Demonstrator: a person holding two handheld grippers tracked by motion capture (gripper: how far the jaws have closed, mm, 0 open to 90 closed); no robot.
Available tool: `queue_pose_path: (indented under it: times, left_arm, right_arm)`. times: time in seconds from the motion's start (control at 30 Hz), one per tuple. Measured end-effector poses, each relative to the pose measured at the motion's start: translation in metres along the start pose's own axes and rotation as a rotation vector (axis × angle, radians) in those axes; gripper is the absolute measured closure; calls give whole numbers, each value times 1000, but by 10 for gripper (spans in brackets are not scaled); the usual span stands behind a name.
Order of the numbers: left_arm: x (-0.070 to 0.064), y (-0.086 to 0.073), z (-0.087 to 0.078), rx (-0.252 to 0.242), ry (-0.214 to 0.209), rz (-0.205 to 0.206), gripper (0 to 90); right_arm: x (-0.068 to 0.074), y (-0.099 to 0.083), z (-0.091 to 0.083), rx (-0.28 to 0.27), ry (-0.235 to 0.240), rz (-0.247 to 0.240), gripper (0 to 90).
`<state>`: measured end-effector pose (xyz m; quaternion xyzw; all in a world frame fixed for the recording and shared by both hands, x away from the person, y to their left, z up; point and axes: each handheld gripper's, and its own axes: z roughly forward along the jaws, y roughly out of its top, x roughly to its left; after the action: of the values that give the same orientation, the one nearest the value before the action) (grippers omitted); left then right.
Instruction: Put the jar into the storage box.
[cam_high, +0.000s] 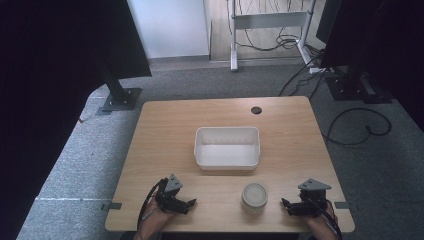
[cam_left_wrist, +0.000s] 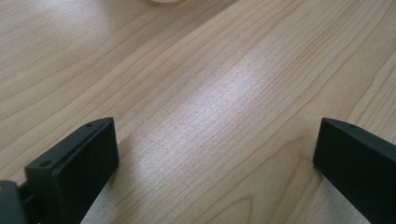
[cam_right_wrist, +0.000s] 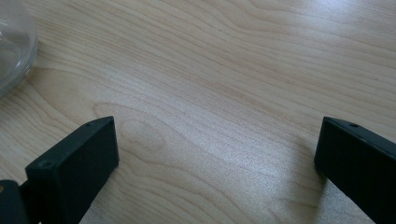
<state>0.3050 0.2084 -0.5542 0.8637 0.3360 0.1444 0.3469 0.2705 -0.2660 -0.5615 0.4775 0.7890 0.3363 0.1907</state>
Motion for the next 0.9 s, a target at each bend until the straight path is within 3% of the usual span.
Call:
queue_pose_path:
  times: [0.9]
  left_arm:
    - [-1, -2, -2, -14, 9, -9, 28]
  right_arm:
    - [0, 0, 0, -1, -3, 1, 0]
